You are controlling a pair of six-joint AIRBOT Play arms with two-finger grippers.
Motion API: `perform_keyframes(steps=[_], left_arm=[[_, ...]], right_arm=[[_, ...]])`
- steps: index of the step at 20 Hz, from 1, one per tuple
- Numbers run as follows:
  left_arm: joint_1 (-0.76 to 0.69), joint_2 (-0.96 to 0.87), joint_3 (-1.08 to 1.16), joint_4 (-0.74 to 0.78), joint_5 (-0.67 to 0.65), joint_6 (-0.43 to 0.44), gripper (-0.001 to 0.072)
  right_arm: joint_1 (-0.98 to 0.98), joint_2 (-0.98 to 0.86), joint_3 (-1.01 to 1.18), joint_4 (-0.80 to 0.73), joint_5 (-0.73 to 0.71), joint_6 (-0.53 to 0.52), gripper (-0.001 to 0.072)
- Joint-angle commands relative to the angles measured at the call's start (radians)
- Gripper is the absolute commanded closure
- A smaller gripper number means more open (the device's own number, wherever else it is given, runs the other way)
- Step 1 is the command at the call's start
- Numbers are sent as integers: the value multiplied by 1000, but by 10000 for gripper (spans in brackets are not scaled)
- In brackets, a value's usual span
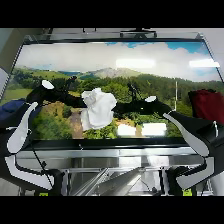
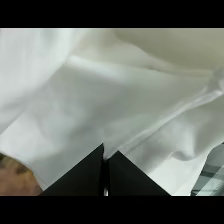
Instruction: Fold the shirts.
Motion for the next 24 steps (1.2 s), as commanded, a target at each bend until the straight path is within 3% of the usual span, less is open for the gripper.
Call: perform_keyframes(steps=[1,3,7,10,13,15,20,24], left_arm=[[28,26,55,-14,-81,-32,706],[44,87,127,-56,-136,-48,706],[82,260,327,-349,-269,-50,705],[81,389,509,-513,-281,-79,704],[81,510,634,-527,-218,-84,685],[80,570,673,-454,-168,-82,684],[2,568,512,-286,-156,-111,684],[-33,424,262,-287,-177,-101,684]], right_arm=[[-38,48,6,-8,36,-31,695],[-95,137,8,-10,60,-30,695],[-215,426,90,67,201,-31,695],[-235,668,213,52,194,-49,694],[-234,855,290,-53,102,-56,694],[-233,932,292,-186,41,-48,694],[-232,798,291,-450,135,155,693],[-231,496,282,-484,323,240,693]])
